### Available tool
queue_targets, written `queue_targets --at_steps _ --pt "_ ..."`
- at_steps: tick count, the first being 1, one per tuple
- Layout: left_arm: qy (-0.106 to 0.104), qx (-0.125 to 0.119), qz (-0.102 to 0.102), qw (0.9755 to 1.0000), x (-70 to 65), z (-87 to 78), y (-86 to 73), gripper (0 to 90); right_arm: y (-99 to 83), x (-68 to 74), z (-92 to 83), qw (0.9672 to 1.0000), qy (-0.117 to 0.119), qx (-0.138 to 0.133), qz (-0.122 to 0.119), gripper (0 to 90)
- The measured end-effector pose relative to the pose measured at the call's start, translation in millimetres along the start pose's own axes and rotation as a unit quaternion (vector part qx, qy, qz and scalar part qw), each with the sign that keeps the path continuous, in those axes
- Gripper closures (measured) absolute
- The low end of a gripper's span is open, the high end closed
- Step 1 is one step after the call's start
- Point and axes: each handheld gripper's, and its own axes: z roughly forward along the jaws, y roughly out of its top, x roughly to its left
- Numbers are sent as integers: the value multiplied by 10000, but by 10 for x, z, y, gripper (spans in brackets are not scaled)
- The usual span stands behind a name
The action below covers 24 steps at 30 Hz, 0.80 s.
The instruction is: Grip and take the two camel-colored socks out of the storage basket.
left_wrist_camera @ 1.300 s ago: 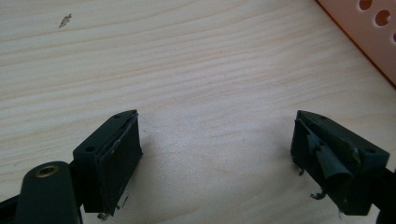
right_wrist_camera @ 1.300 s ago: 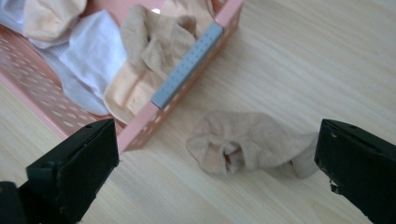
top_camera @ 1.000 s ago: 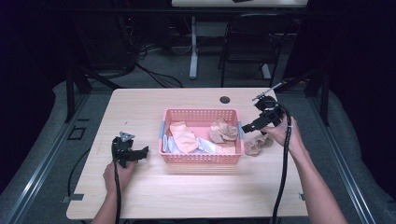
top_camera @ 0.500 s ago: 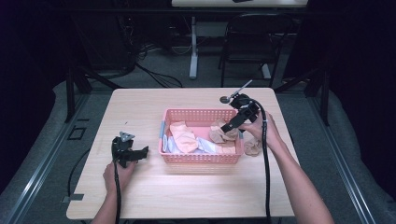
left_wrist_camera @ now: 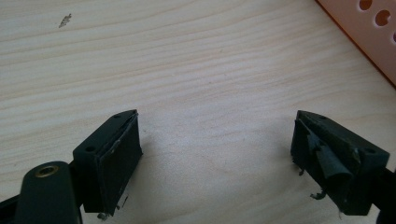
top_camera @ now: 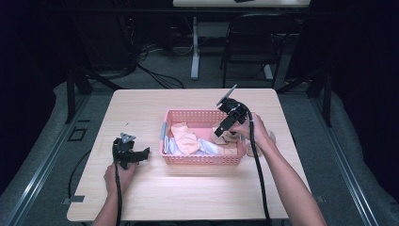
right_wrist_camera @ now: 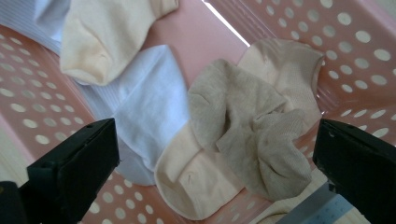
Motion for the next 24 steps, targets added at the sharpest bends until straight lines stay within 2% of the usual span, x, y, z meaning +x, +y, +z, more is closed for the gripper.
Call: queue_targets --at_steps 7,8,10,12,15,20,21,23,24 --pt "-9 13 8 10000 2 -1 2 156 24 -71 172 9994 51 300 162 13" --pt "-10 11 8 10000 2 -1 1 156 20 -63 202 9993 77 243 257 19" --pt "-13 12 8 10000 2 -1 2 156 27 -76 226 9987 99 452 219 38" --pt "-16 11 6 10000 2 -1 2 156 19 -62 267 9984 59 484 288 57" --pt "-2 -1 3 10000 0 1 1 156 14 -52 324 9972 57 700 264 87" --pt "-1 0 5 10000 0 1 1 156 20 -20 404 9962 12 830 268 142" --pt "-2 0 4 10000 0 1 1 156 13 -5 433 9967 -14 743 337 151" --pt "-1 1 7 10000 1 1 1 156 34 -3 453 9956 -81 904 245 170" --pt "-1 0 5 10000 0 1 1 156 31 3 479 9958 -123 880 238 182"
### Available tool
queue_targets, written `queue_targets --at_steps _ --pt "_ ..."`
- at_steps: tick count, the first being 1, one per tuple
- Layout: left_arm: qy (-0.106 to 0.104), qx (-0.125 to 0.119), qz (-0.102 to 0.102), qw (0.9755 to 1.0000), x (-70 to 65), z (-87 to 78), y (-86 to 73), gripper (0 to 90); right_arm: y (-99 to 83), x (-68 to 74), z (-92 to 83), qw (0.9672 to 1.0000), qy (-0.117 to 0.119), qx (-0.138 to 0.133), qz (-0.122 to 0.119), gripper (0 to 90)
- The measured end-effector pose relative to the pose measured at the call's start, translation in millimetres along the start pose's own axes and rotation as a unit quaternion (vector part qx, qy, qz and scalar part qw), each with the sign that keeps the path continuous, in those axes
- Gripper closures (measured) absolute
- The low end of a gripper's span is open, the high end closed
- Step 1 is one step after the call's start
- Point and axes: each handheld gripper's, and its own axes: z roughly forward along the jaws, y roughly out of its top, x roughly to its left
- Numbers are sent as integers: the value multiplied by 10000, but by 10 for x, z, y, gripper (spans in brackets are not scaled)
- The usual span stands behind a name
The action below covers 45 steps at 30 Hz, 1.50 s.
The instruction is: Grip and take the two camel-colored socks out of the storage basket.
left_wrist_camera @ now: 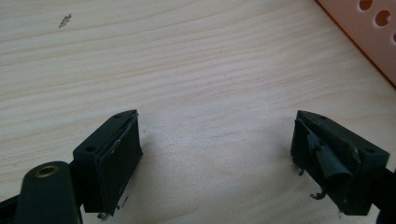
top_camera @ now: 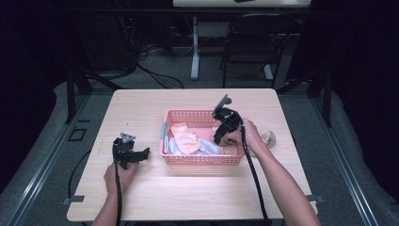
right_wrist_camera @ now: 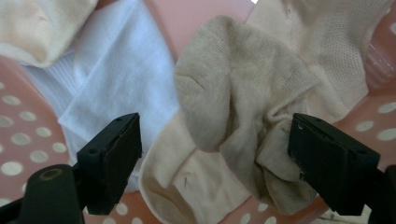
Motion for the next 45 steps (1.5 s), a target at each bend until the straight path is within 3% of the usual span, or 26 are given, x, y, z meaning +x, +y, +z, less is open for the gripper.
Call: queue_targets --at_steps 6,8,9,16,19,20,25,29,31,37,41,45 --pt "0 0 1 10000 0 0 0 156 39 25 76 9994 -318 87 88 284" --pt "0 0 -1 10000 0 0 0 156 43 33 91 9993 -351 59 130 299" --pt "1 0 2 10000 0 0 0 157 54 26 82 9990 -407 175 61 314" --pt "0 -1 -1 10000 0 0 0 156 57 31 135 9981 -562 100 246 433" --pt "0 -2 -1 10000 0 0 0 156 57 30 152 9980 -564 109 254 529" --pt "0 -1 -2 10000 0 0 0 156 61 27 149 9979 -587 173 222 600" --pt "1 -1 2 10000 0 0 0 156 41 14 149 9988 -386 137 258 786" --pt "0 0 -1 10000 0 0 0 156 -4 21 151 9990 -325 -25 310 810" --pt "1 1 3 10000 1 0 0 156 -7 16 119 9992 -333 22 214 812" --pt "5 6 1 10000 -1 0 1 157 -66 119 -137 9987 -253 -414 149 813" --pt "7 7 7 10000 0 0 1 157 -98 167 -298 9981 -263 -562 -5 813" --pt "7 7 7 10000 0 -1 1 157 -149 189 -423 9965 -246 -798 5 813"
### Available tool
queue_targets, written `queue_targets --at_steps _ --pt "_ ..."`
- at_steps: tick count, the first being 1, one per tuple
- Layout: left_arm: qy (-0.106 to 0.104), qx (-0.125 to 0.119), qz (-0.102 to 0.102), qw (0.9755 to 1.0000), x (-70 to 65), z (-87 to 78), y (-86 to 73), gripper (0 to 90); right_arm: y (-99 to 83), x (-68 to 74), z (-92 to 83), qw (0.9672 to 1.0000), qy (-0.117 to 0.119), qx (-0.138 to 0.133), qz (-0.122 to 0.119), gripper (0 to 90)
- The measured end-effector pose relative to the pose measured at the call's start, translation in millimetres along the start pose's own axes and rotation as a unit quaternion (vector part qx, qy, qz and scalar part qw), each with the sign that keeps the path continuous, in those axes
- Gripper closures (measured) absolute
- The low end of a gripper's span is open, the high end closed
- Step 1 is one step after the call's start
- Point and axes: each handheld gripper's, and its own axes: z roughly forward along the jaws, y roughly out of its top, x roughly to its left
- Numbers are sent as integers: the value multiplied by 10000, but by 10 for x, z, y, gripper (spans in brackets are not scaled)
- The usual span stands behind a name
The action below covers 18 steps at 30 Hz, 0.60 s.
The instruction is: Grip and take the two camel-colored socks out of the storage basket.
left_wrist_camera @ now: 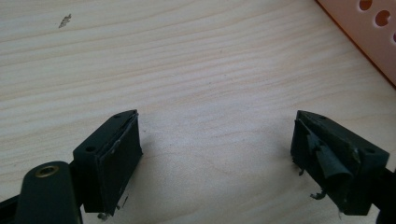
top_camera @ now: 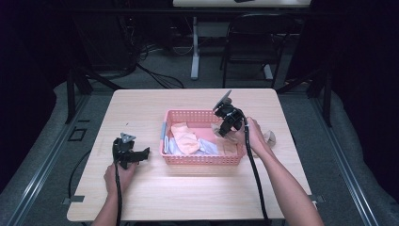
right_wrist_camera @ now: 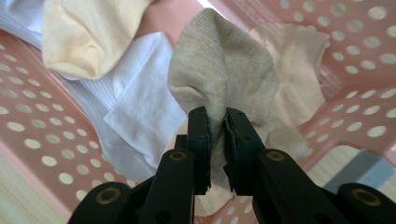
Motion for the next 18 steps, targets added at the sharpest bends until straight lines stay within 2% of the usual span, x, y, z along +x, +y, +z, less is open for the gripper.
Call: queue_targets --at_steps 5,8,15,18 --pt "-7 -8 -1 10000 0 1 -1 157 -39 -21 -143 9998 23 -152 -94 813" --pt "-7 -6 0 10000 0 1 -1 157 -72 -27 -223 9994 84 -331 -48 812" --pt "-7 -7 -4 10000 0 1 -1 157 -137 -19 -422 9975 121 -687 -98 813" --pt "-6 -7 -1 10000 0 1 -1 157 -151 -24 -502 9969 131 -762 -152 813"
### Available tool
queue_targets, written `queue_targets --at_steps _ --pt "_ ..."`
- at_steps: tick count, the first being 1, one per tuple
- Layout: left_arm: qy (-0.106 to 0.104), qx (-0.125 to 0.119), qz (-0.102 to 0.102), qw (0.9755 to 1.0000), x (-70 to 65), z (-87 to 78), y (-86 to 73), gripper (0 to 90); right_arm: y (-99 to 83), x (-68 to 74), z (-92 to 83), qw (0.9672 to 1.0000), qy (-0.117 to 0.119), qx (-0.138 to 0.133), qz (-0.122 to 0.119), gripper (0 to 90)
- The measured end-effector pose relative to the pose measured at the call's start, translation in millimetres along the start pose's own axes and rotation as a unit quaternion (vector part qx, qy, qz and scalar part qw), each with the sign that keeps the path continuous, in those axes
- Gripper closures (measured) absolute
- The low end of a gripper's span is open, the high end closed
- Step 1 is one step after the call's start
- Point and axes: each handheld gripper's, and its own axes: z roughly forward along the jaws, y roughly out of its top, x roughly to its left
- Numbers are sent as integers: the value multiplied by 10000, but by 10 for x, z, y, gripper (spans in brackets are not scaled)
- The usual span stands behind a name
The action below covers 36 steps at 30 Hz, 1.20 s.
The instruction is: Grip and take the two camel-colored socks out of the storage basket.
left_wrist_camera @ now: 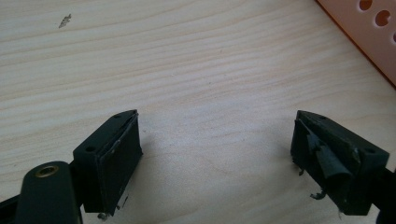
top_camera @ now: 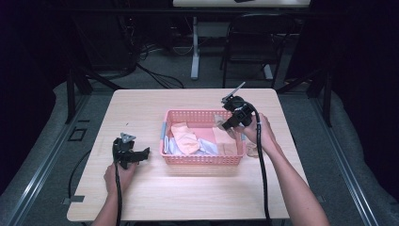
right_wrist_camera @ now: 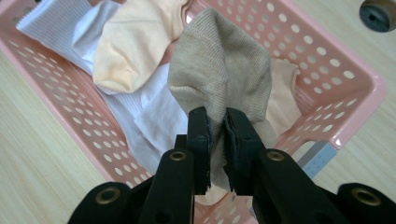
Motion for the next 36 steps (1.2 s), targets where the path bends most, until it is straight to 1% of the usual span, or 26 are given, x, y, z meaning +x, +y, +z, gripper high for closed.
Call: queue_targets --at_steps 1,2,5,6,7,8,9,10,11,13,14,15,17,18,19,20,21,22,24,25,26,28,29,32,35,36 --pt "1 -1 -2 10000 0 0 0 157 -1 0 -29 10000 -6 -37 -16 812" --pt "1 -1 0 10000 0 0 0 157 -4 7 -49 9999 9 -140 24 813" --pt "0 -4 1 10000 0 0 0 157 5 2 -154 9998 -7 -169 -48 813" --pt "1 -4 4 10000 0 0 0 157 5 8 -171 9997 -6 -238 -13 812" --pt "1 1 0 10000 0 0 0 157 6 5 -208 9997 -18 -243 -42 812" --pt "0 -3 4 10000 0 0 0 157 7 9 -228 9996 -13 -282 -16 812" --pt "1 -7 -2 10000 -1 1 0 157 7 3 -259 9995 -50 -298 -62 812" --pt "1 2 2 10000 0 0 0 157 7 8 -283 9994 -27 -346 -23 812" --pt "1 0 0 10000 0 0 0 157 7 4 -324 9994 -70 -340 -68 812" --pt "1 0 0 10000 -1 0 0 157 2 6 -371 9991 -87 -423 -43 812" --pt "1 0 0 10000 -1 0 0 157 2 6 -371 9991 -87 -423 -43 812" --pt "2 0 1 10000 0 0 0 157 -11 0 -434 9988 -123 -477 -34 812" --pt "0 0 -3 10000 -1 0 0 157 -22 -14 -491 9988 -166 -454 -53 812" --pt "0 0 -3 10000 -1 0 0 157 -22 -14 -491 9988 -166 -454 -53 812" --pt "0 -3 5 10000 0 0 0 157 -48 -34 -556 9985 -231 -504 -32 812" --pt "0 -3 5 10000 0 0 0 157 -48 -34 -556 9985 -231 -504 -32 812" --pt "0 1 1 10000 0 0 0 157 -74 -58 -613 9980 -263 -567 0 812" --pt "0 -1 -4 10000 -1 0 0 157 -87 -72 -647 9981 -302 -543 -6 811" --pt "1 -4 6 10000 0 0 0 157 -113 -89 -695 9976 -332 -598 49 811" --pt "-1 -1 -3 10000 -1 0 0 157 -130 -105 -727 9976 -385 -566 34 811" --pt "0 -5 3 10000 -1 0 0 157 -148 -116 -747 9973 -388 -620 88 811" --pt "3 -6 3 10000 -2 0 -1 158 -186 -157 -798 9973 -442 -575 111 810" --pt "4 -7 4 10000 -2 -1 -1 158 -208 -176 -815 9969 -473 -605 157 810" --pt "3 -8 3 10000 -2 0 -1 158 -276 -238 -871 9966 -564 -538 279 810" --pt "3 -8 3 10000 -2 0 -1 158 -351 -313 -910 9963 -668 -401 354 810" --pt "3 -8 3 10000 -2 0 -1 158 -351 -313 -910 9963 -668 -401 354 810"
